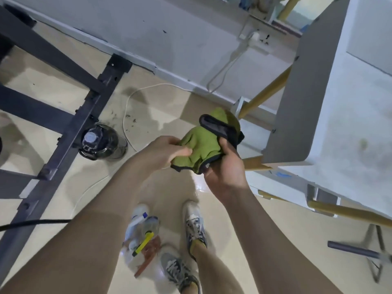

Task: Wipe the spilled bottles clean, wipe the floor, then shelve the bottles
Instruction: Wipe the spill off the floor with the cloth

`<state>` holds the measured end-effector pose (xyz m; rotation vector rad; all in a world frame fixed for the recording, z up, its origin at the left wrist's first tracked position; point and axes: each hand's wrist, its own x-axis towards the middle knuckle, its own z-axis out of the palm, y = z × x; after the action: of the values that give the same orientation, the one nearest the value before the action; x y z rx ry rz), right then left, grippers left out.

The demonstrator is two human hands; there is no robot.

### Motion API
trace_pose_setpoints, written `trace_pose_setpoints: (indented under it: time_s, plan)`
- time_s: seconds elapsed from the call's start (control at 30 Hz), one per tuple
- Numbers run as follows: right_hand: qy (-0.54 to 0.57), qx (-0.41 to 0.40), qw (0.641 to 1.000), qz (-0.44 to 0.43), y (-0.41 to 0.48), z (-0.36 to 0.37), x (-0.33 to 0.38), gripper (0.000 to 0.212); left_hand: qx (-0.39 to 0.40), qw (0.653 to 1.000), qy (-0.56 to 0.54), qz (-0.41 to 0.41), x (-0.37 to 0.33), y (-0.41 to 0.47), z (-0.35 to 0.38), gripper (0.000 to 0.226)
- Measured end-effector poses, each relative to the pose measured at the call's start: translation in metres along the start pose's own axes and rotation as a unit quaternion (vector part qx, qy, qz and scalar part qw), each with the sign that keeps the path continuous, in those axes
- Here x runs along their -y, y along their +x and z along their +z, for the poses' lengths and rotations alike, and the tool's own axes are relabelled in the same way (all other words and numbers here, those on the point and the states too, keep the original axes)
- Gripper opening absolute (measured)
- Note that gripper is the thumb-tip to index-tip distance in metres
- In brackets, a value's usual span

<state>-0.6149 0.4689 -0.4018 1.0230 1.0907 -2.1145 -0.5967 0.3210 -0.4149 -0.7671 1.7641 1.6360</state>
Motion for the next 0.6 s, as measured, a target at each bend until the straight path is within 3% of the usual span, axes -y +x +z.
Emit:
trace_pose_setpoints:
  time_s: [0.07, 0.13, 0.27, 0.4, 0.5, 0.53, 0.6]
  plan:
    - [-0.035, -0.013, 0.997, -0.07, 0.002, -0.004, 0.004, 0.035, -0.024, 0.998, -0.048, 0.025, -0.004, 0.009, 0.004, 0.014]
    - [-0.058, -0.045, 0.99, -0.119, 0.003, -0.005, 0.004, 0.035, -0.072, 0.99, -0.075, 0.093, -0.013, 0.019, 0.013, 0.018]
    - [-0.003, -0.108, 0.987, -0.12, 0.016, -0.01, -0.01, 0.035, -0.082, 0.958, 0.088, 0.261, -0.045, 0.053, 0.04, 0.035]
    - [-0.052, -0.167, 0.982, -0.074, 0.029, -0.017, -0.007, 0.022, -0.099, 0.958, 0.084, 0.257, -0.057, 0.09, 0.067, 0.039]
    - [-0.113, -0.158, 0.981, 0.004, 0.026, -0.018, -0.013, 0.009, -0.093, 0.968, 0.033, 0.231, -0.047, 0.113, 0.073, 0.037]
    - [-0.157, -0.159, 0.975, 0.01, 0.027, -0.021, -0.018, 0.012, -0.085, 0.972, 0.032, 0.217, -0.044, 0.12, 0.075, 0.038]
    - [-0.292, -0.147, 0.945, -0.021, 0.028, -0.028, -0.028, 0.044, -0.076, 0.98, 0.087, 0.162, -0.036, 0.13, 0.08, 0.046]
